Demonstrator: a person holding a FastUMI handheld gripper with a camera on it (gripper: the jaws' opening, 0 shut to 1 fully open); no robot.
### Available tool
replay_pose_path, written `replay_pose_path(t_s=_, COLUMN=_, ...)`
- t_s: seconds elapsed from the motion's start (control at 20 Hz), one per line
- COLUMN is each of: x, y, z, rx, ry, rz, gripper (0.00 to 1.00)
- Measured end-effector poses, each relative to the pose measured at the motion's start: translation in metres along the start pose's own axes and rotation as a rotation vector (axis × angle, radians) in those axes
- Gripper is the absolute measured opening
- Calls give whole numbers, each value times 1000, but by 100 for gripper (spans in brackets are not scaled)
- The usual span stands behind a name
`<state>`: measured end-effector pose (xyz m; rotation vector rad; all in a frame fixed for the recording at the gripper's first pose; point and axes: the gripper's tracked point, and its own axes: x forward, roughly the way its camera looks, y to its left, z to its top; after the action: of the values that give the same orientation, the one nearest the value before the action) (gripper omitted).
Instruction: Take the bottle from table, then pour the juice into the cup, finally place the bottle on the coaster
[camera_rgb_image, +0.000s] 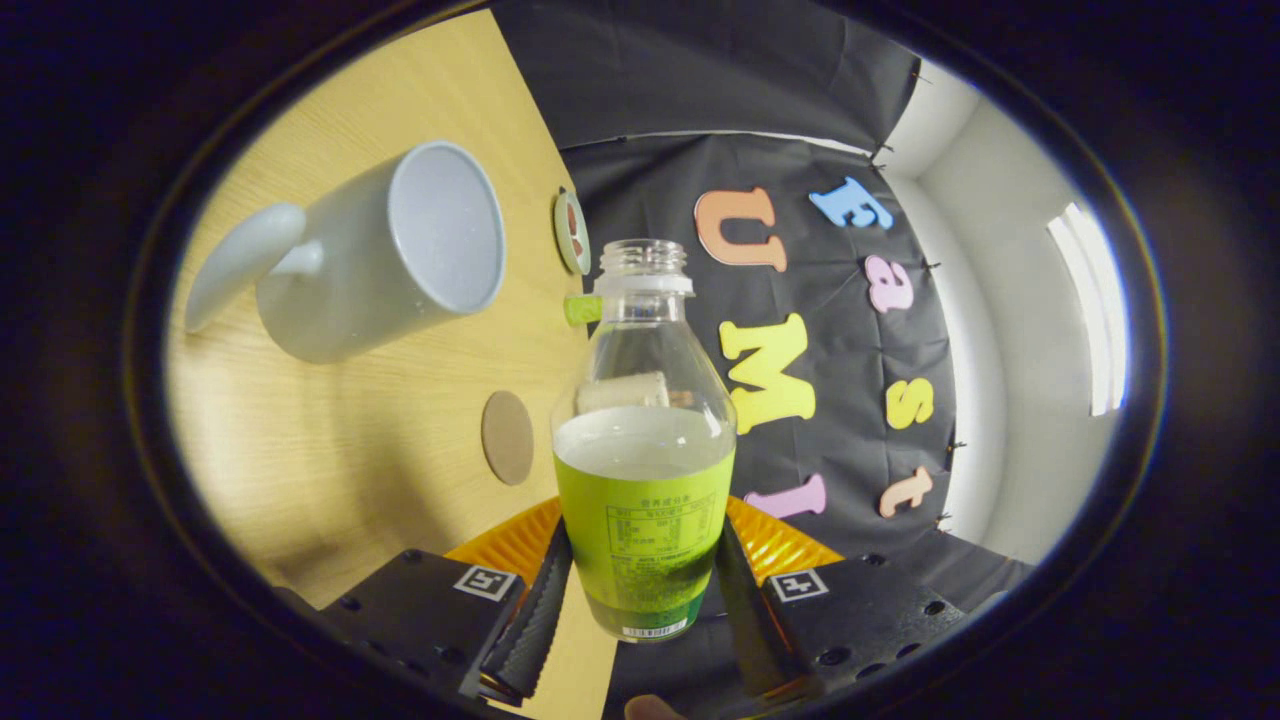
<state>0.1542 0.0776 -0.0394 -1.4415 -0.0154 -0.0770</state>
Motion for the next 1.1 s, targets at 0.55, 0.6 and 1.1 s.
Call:
replay_pose_path(t_s=0.55, x=-1, y=-6, z=8, rx=-161, ry=-26, rz=-48, gripper=77)
replay_pose_path(t_s=0.6, x=-2, y=-7, z=9, rx=-171, ry=-29, rz=-51, gripper=77)
replay_pose_path(t_s=1.1, x=-2, y=-12, z=12, rx=-260, ry=-35, rz=-64, gripper=77)
